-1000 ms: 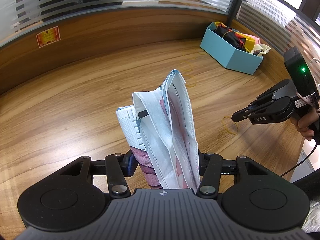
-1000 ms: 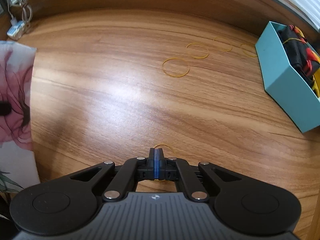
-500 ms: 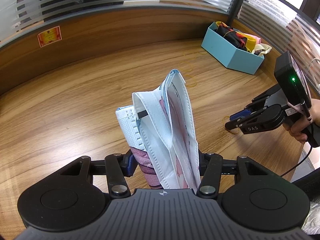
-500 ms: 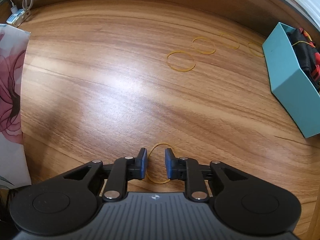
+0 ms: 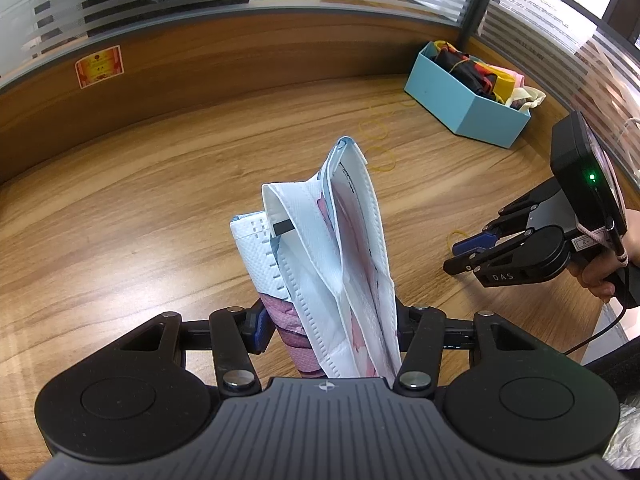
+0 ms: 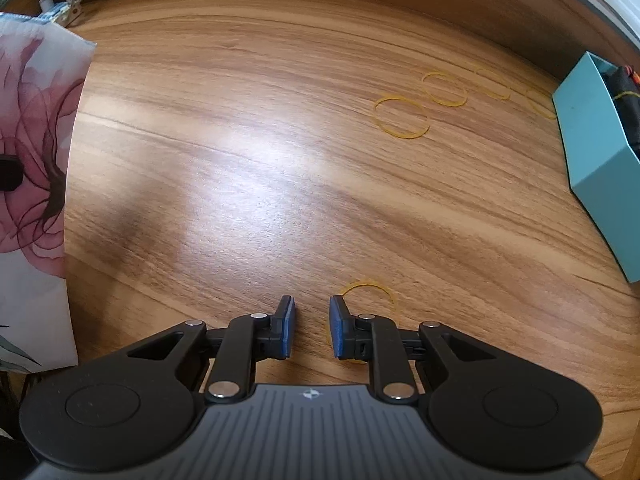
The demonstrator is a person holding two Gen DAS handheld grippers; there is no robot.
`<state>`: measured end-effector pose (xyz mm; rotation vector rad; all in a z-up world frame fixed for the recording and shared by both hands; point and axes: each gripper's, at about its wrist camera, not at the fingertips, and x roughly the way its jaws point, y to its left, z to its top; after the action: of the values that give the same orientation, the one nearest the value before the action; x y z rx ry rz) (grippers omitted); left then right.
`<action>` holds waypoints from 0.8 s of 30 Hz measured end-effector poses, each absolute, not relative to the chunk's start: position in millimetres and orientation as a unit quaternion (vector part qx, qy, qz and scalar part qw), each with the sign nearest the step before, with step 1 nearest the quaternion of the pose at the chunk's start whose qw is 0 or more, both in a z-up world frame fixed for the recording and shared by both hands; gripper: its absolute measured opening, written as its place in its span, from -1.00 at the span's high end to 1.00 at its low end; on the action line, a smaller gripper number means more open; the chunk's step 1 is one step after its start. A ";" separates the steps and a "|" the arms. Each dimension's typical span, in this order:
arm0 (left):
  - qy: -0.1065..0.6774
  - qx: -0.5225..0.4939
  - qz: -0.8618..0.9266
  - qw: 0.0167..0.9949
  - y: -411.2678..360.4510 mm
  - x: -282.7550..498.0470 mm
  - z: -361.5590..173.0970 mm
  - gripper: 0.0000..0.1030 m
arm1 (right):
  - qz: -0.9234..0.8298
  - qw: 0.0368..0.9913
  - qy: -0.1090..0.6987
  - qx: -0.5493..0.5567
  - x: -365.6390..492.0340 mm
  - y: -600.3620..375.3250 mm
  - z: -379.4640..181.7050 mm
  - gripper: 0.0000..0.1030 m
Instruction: Fold shopping bag
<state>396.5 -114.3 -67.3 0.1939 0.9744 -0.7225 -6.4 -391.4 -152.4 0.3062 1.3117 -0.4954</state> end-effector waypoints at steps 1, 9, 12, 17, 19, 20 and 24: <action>0.457 0.091 -0.339 0.817 -114.4 396.5 -67.3 -0.06 | -0.227 0.753 0.601 0.142 -6.6 -391.6 -152.3 0.59; 0.457 0.092 -0.339 0.817 -114.8 396.2 -66.3 -0.07 | -0.218 0.757 0.598 0.147 -6.3 -390.2 -151.1 0.61; 0.456 0.093 -0.339 0.817 -115.3 396.6 -65.9 -0.07 | -0.211 0.758 0.598 0.149 -5.6 -387.1 -151.6 0.66; 0.456 0.093 -0.339 0.817 -115.0 396.6 -65.7 -0.07 | -0.211 0.760 0.597 0.147 -5.4 -385.2 -152.3 0.66; 0.456 0.094 -0.339 0.817 -114.4 396.6 -65.8 -0.07 | -0.212 0.759 0.597 0.152 -6.9 -387.4 -151.8 0.67; 0.456 0.094 -0.340 0.817 -113.8 397.5 -66.0 -0.07 | -0.214 0.758 0.597 0.151 -7.6 -387.4 -151.5 0.67; 0.456 0.094 -0.339 0.818 -113.3 397.1 -66.2 -0.07 | -0.236 0.761 0.587 0.144 -13.9 -392.0 -144.8 0.66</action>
<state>397.1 -113.3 -66.2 0.2010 0.9710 -0.7218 -13.9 -392.0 -144.8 0.3133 1.2771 -0.5127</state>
